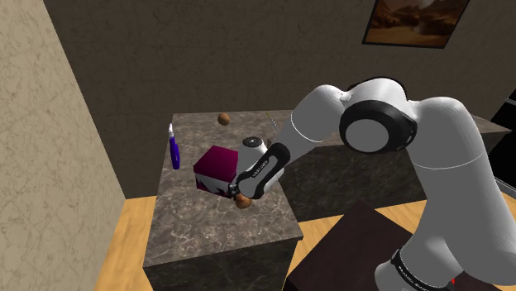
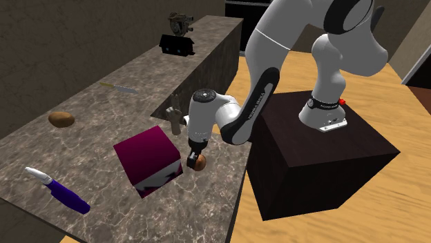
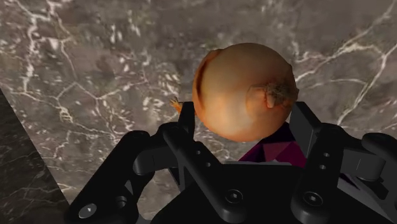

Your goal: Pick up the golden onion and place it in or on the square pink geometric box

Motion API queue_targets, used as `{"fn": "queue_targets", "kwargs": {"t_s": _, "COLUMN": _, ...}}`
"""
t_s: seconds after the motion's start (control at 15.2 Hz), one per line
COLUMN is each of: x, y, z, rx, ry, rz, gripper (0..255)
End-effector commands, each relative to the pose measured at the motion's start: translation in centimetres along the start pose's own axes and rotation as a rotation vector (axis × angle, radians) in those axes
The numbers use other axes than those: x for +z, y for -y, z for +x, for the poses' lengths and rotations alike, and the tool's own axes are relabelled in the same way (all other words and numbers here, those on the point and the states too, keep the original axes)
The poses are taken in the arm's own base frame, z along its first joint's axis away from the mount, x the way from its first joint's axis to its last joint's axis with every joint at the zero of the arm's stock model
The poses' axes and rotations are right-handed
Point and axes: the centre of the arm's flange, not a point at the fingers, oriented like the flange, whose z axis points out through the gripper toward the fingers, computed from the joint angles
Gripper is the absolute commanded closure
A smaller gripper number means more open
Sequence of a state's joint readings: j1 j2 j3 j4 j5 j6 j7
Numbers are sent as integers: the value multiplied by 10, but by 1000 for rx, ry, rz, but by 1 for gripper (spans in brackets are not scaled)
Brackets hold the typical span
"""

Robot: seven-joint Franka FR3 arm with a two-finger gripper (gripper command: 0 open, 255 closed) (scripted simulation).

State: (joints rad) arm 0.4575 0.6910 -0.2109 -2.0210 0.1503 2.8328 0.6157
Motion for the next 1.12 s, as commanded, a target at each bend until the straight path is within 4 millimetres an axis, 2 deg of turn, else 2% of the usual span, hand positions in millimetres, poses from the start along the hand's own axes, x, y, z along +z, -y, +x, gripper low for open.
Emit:
{"fn": "queue_targets", "kwargs": {"t_s": 0.0, "x": -8, "y": 0, "z": 1, "rx": 0, "ry": 0, "rz": 0, "gripper": 255}}
{"fn": "queue_targets", "kwargs": {"t_s": 1.06, "x": -92, "y": 2, "z": 14, "rx": 0, "ry": 0, "rz": 0, "gripper": 255}}
